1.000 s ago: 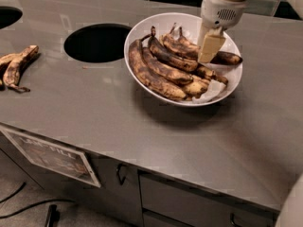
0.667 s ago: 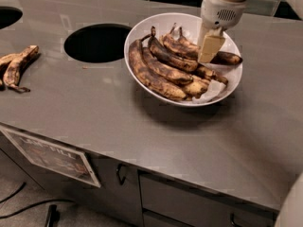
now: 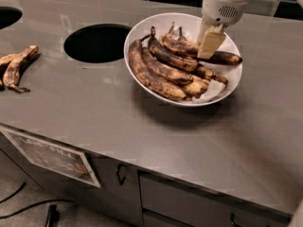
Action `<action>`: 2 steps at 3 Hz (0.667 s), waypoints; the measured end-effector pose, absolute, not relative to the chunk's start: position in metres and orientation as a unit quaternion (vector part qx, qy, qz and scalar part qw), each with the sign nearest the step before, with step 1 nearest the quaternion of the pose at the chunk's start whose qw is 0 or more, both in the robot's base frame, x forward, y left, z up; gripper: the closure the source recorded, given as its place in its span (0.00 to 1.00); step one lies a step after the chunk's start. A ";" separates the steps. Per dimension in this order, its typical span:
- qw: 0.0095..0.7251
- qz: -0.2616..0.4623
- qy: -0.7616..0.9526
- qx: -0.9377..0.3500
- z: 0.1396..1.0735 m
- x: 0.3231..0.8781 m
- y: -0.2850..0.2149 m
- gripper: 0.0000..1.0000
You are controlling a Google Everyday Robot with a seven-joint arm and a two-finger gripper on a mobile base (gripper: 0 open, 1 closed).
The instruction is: Pick banana from white bowl
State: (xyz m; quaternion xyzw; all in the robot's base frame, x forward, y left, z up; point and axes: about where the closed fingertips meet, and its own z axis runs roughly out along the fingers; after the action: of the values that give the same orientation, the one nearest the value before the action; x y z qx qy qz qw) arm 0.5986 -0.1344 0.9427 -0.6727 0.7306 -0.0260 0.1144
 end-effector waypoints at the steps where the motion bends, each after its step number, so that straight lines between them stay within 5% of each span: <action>1: 0.141 -0.039 0.728 -0.670 0.966 0.590 -0.133 1.00; 2: 0.163 -0.057 0.722 -0.670 0.993 0.579 -0.133 1.00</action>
Offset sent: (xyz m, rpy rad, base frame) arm -0.0413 -0.0027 0.0806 0.0092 -0.1510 0.0082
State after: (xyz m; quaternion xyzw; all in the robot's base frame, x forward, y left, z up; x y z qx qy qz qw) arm 0.5794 -0.1329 0.9929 -0.6701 0.7220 -0.0572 0.1626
